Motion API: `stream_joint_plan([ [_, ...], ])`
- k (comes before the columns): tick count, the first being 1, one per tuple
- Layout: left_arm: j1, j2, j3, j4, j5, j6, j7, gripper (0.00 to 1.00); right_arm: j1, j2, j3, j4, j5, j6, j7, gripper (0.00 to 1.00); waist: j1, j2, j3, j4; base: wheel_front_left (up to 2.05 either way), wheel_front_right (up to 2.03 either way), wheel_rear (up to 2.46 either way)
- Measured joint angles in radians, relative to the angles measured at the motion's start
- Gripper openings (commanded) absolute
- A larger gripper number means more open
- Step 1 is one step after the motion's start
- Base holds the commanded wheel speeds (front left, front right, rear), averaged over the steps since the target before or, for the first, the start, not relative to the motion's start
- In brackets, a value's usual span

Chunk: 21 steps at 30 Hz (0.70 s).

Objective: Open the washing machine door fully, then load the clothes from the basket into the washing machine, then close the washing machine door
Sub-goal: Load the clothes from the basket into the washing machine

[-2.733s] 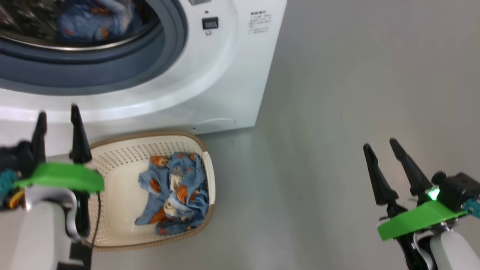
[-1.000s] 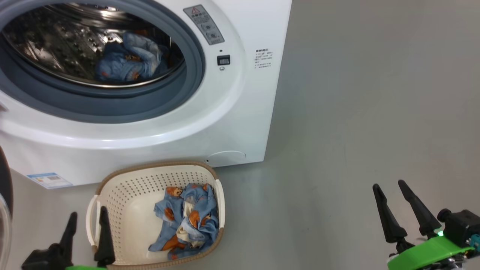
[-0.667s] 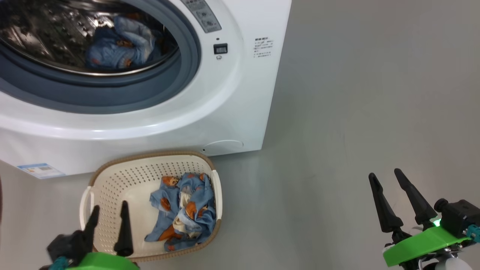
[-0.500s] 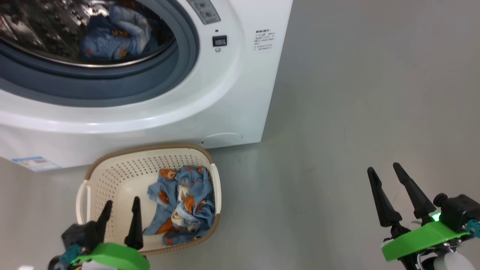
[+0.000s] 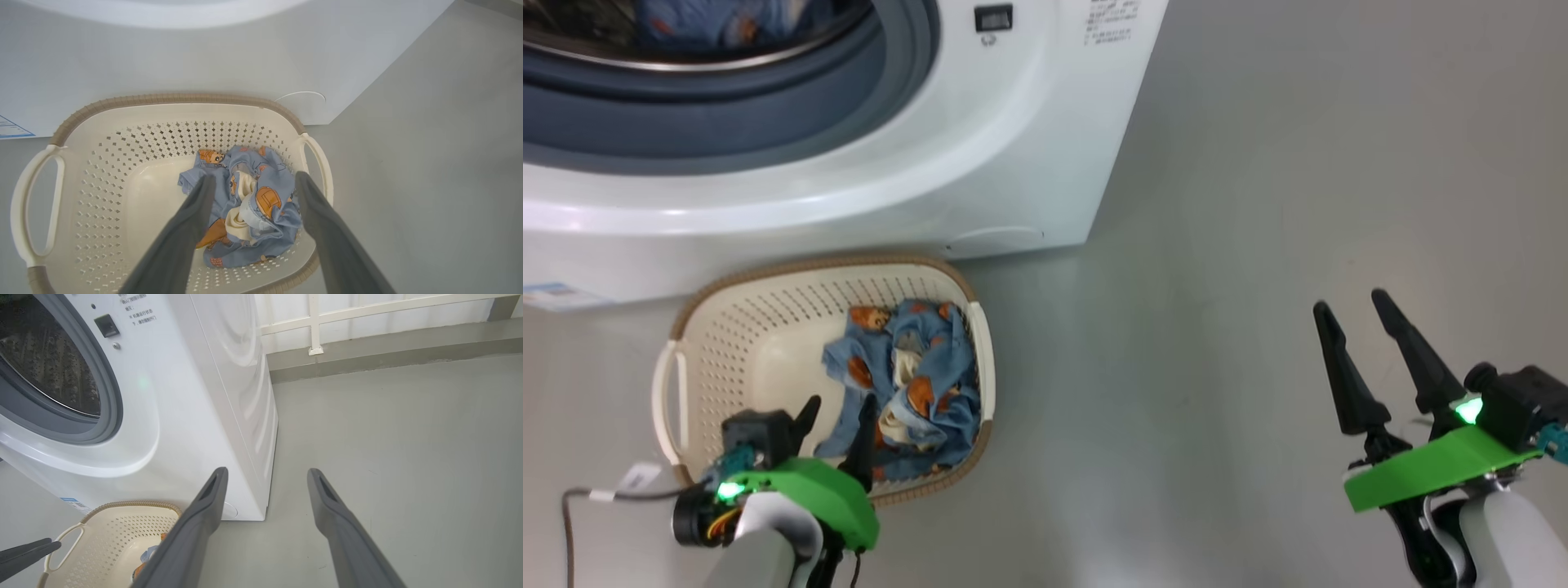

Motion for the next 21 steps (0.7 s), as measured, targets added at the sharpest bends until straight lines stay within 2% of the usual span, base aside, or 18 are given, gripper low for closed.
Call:
stream_joint_plan([
  [11, -0.197, 0.011, -0.181, 0.219, -0.131, 0.000, 0.000, 1.00, -0.082, 0.000, 0.018, -0.006, 0.000, 0.000, 0.000, 1.00, 0.0000, 0.0000, 0.116, -0.010, 0.00, 0.00, 0.00],
  [21, -0.298, 0.031, -0.373, 0.305, -0.273, 0.000, 0.004, 1.00, -0.117, 0.002, 0.022, -0.012, 0.000, 0.000, 0.000, 1.00, 0.0000, 0.0000, 0.202, -0.021, 0.00, 0.00, 0.00],
])
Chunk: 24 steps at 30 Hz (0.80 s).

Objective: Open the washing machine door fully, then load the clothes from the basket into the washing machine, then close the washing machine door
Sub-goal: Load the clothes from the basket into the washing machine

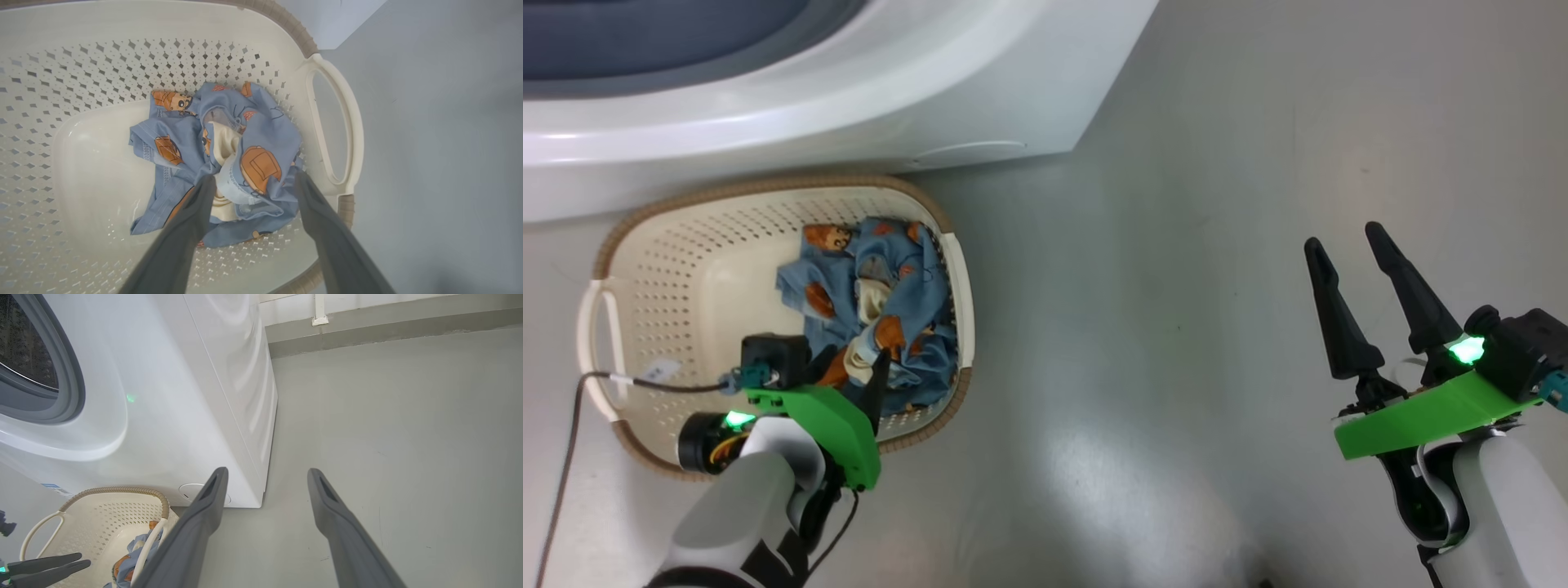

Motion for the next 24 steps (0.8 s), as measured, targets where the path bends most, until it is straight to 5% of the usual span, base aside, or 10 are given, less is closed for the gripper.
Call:
stream_joint_plan([
  [24, -0.148, 0.093, -0.320, 0.016, -0.288, 0.000, 0.059, 1.00, -0.059, 0.006, 0.020, -0.025, -0.001, 0.000, 0.000, 1.00, 0.0000, 0.0000, 0.138, -0.049, 0.00, 0.00, 0.00],
])
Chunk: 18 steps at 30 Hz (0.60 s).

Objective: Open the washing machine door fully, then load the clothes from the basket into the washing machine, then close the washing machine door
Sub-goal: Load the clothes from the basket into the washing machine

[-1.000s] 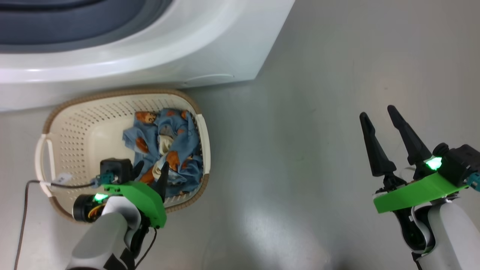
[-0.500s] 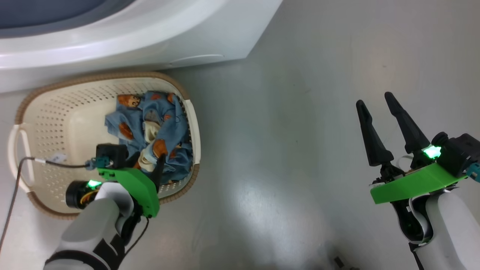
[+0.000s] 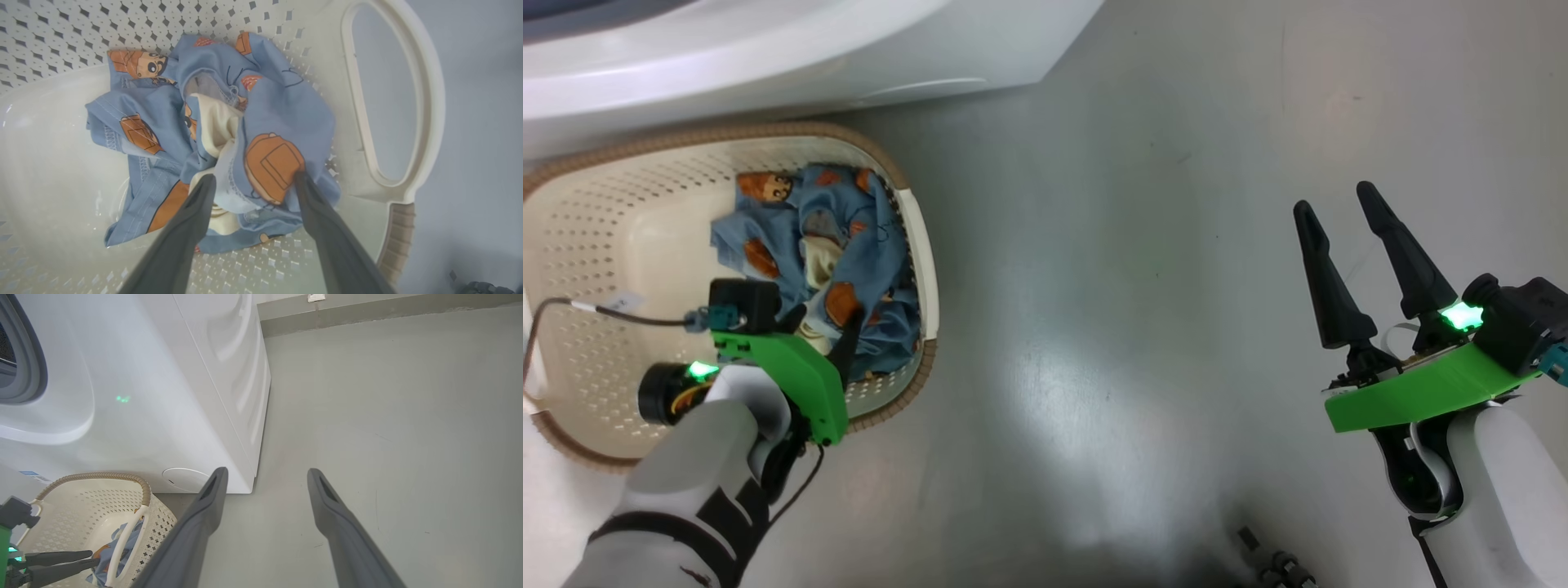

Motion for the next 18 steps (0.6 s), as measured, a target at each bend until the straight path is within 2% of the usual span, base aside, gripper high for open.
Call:
stream_joint_plan([
  [9, -0.041, 0.027, -0.100, -0.018, -0.099, 0.000, 0.023, 1.00, -0.019, 0.002, 0.007, -0.006, 0.000, 0.000, 0.000, 1.00, 0.0000, 0.0000, 0.033, -0.013, 0.00, 0.00, 0.00],
  [10, -0.041, 0.031, -0.110, -0.020, -0.106, 0.000, 0.026, 0.91, -0.019, 0.002, 0.007, -0.006, 0.000, 0.000, 0.000, 1.00, 0.0000, 0.0000, 0.034, -0.014, 0.00, 0.00, 0.00],
  [11, -0.041, 0.033, -0.119, -0.022, -0.118, 0.000, 0.026, 0.46, -0.019, 0.002, 0.007, -0.006, 0.000, 0.000, 0.000, 1.00, -0.0001, -0.0001, 0.033, -0.014, 0.00, 0.00, 0.00],
  [12, -0.041, 0.036, -0.128, -0.025, -0.130, 0.000, 0.026, 0.06, -0.019, 0.002, 0.007, -0.005, 0.000, 0.000, 0.000, 1.00, 0.0000, -0.0001, 0.032, -0.015, 0.00, 0.00, 0.00],
  [13, -0.041, 0.036, -0.128, -0.025, -0.130, 0.000, 0.026, 0.00, -0.019, 0.002, 0.007, -0.005, 0.000, 0.000, 0.000, 1.00, 0.0000, -0.0001, 0.032, -0.015, 0.00, 0.00, 0.00],
  [18, -0.041, 0.039, -0.156, -0.036, -0.194, 0.000, 0.015, 0.00, -0.019, 0.003, 0.007, -0.001, -0.001, 0.000, 0.000, 1.00, 0.0000, 0.0000, 0.017, -0.013, 0.00, 0.00, 0.00],
])
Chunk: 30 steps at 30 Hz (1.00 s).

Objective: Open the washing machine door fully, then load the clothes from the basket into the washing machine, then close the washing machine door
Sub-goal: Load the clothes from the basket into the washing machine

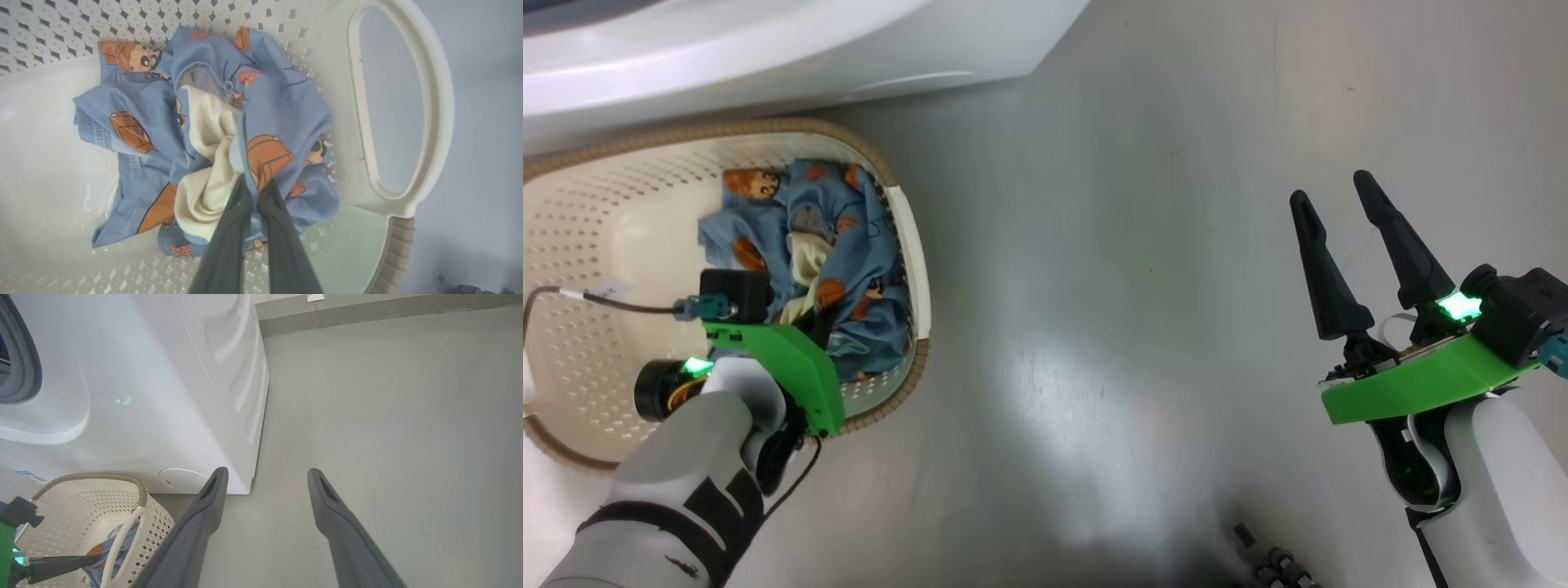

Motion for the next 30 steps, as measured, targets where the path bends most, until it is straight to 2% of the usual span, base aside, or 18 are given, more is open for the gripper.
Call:
stream_joint_plan([
  [14, 0.029, 0.000, -0.014, -0.016, -0.092, 0.000, -0.071, 0.00, 0.013, -0.006, -0.002, 0.025, 0.000, 0.000, 0.000, 1.00, 0.0000, -0.0001, -0.117, 0.030, 0.00, 0.00, 0.00],
  [20, 0.069, 0.010, 0.124, -0.066, -0.037, 0.000, -0.072, 0.00, 0.056, -0.010, -0.005, 0.042, 0.002, 0.000, 0.000, 1.00, 0.0000, -0.0001, -0.192, 0.051, 0.00, 0.00, 0.00],
  [30, 0.228, 0.022, 0.409, -0.185, 0.202, 0.000, -0.073, 0.00, 0.128, -0.015, -0.012, 0.063, 0.004, 0.000, 0.000, 1.00, 0.0000, -0.0001, -0.325, 0.083, 0.00, 0.00, 0.00],
])
